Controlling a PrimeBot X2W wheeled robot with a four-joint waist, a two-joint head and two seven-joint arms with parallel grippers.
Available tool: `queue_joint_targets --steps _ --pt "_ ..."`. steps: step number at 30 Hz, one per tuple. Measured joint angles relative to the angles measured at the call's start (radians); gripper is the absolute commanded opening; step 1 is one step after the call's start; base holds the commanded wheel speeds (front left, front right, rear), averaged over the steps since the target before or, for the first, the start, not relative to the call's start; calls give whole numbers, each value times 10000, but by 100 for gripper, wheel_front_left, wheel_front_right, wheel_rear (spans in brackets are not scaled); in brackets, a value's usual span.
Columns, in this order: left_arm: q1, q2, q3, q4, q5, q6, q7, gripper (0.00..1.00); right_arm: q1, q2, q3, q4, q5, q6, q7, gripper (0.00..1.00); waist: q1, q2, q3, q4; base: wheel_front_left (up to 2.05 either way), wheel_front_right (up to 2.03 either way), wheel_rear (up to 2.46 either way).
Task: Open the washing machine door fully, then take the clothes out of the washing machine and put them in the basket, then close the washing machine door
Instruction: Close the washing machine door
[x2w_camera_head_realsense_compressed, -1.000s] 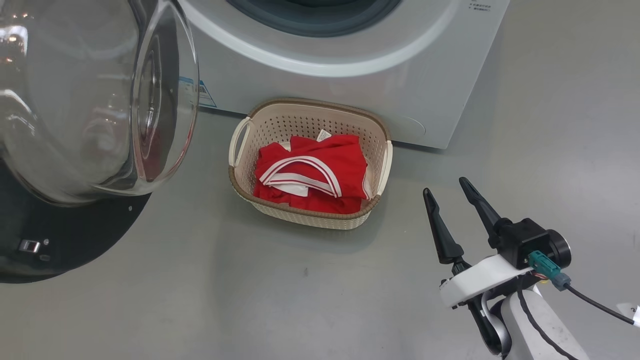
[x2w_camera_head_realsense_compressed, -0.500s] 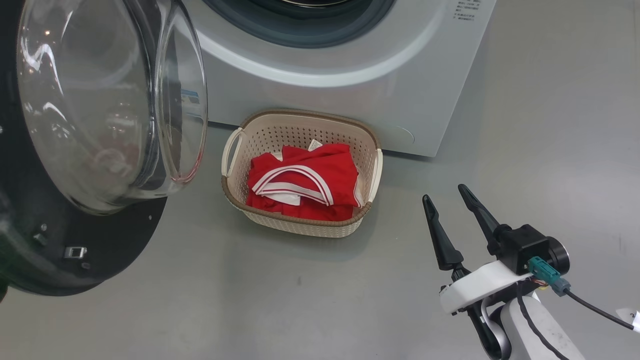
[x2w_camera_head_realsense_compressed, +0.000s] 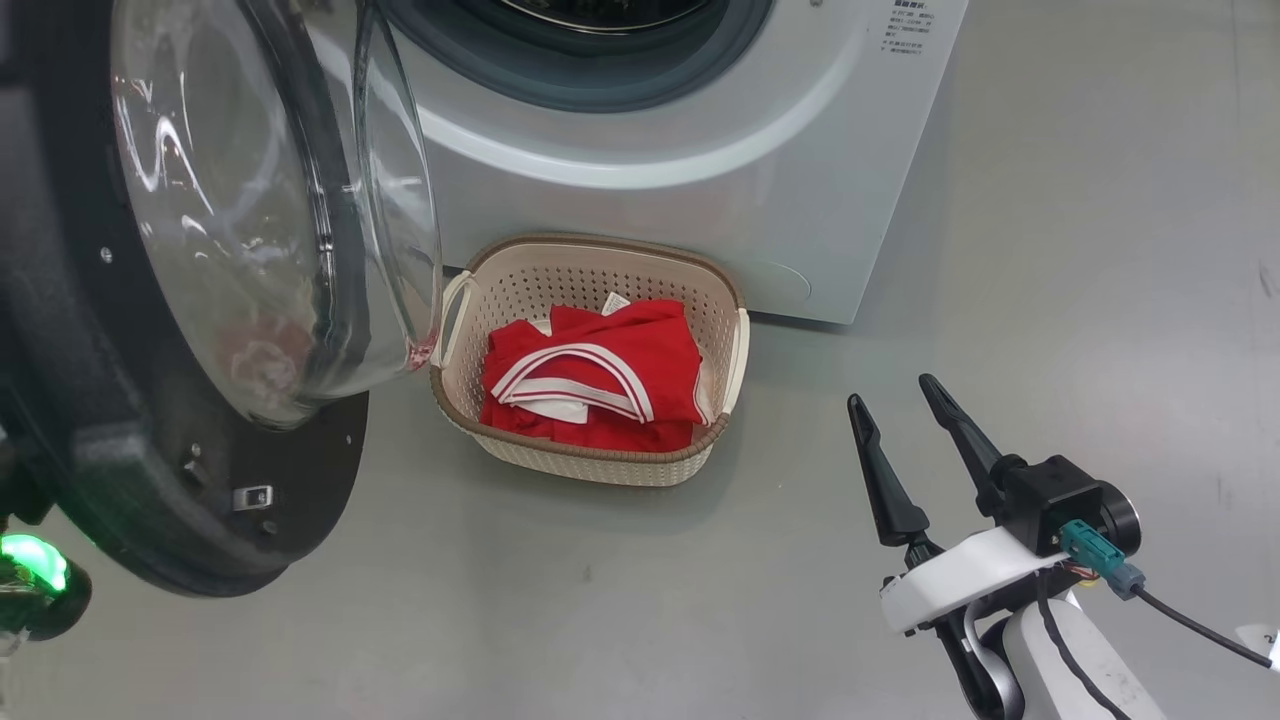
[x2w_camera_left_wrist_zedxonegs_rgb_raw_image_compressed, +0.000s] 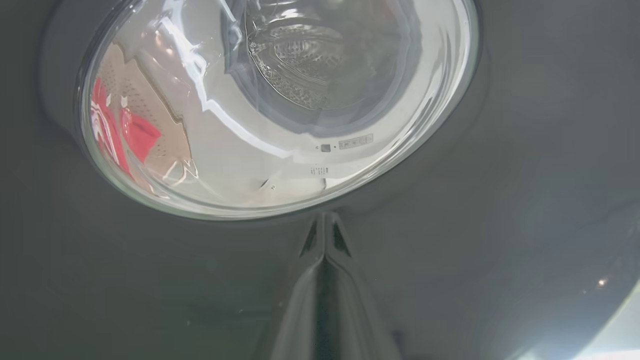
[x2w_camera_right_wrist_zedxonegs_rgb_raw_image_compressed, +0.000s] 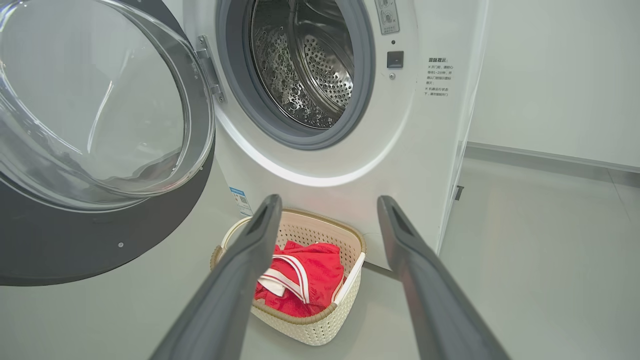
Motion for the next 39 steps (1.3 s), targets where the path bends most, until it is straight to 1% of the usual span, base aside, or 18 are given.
queue_joint_targets --steps 3,11,13,16,23,34,39 --pt "201 -245 -73 -276 -182 0 88 0 12 4 10 -2 2 8 0 100 0 0 -39 -47 0 0 0" --pt "732 -915 -305 -941 -188 0 226 0 200 25 109 23 50 15 0 100 0 0 -253 -253 0 0 0" --pt "829 -1101 -362 -1120 -188 0 228 0 201 27 146 29 88 86 0 100 0 0 -297 -323 0 0 0" --pt "998 -1337 -476 -1363 -188 13 228 0 203 31 207 38 88 88 0 100 0 0 -359 -441 0 0 0" --pt "1331 -1396 -533 -1810 -192 209 153 0 214 36 251 36 92 96 0 100 0 0 -428 -813 0 0 0" --pt "1506 -1499 -800 -2309 -330 633 -288 0 268 40 242 -65 102 96 0 100 0 0 -392 -1462 0 0 0" --pt "1538 -1498 -922 -2485 -449 742 -477 0 275 42 196 -109 104 94 0 100 0 0 -344 -1755 0 0 0"
